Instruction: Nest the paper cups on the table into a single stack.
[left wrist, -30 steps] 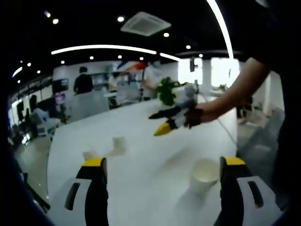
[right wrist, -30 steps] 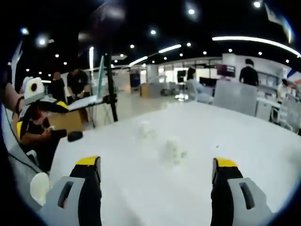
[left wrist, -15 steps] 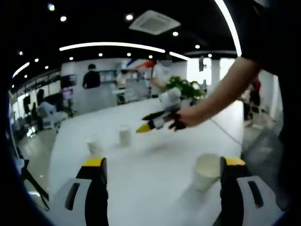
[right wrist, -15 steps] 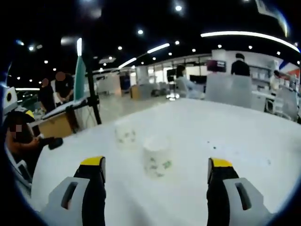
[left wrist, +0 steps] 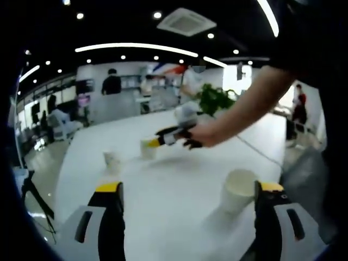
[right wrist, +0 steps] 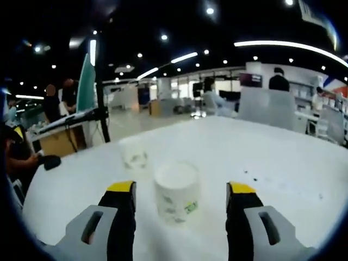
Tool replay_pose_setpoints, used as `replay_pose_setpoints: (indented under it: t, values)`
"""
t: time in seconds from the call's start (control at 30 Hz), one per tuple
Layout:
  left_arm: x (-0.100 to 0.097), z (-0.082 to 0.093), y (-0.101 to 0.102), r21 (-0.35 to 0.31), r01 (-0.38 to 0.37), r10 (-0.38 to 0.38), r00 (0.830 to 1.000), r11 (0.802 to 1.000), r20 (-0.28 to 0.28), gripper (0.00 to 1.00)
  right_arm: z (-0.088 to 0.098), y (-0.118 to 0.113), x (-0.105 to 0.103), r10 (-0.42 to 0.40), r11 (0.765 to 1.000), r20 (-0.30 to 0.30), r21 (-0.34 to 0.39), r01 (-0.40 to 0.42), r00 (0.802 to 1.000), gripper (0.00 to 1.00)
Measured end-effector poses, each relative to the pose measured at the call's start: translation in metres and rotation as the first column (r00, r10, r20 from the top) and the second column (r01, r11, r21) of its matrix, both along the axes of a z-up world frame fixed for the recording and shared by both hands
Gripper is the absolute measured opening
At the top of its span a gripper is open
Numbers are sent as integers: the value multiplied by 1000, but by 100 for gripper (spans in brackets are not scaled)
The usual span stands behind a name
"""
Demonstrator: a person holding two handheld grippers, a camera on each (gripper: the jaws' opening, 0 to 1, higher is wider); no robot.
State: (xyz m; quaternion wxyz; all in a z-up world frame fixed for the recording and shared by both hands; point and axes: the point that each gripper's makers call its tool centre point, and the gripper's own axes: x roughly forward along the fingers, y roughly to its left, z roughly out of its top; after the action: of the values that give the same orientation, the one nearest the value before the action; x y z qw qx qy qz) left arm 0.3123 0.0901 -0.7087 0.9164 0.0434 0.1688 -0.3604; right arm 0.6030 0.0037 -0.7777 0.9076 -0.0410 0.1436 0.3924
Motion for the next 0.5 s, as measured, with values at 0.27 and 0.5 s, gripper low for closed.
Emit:
replay_pose_setpoints:
  t: [0.27, 0.5]
  values:
    - [1, -5, 2, 4, -6, 6, 1000, 1000, -22, 98, -11, 14, 21, 8, 1000, 15, 10, -8, 1000, 55]
    - [0, -7, 6, -10, -25, 25, 999, 1000, -36, 98, -18, 21, 38, -10, 999, 4, 32, 10, 1000, 50]
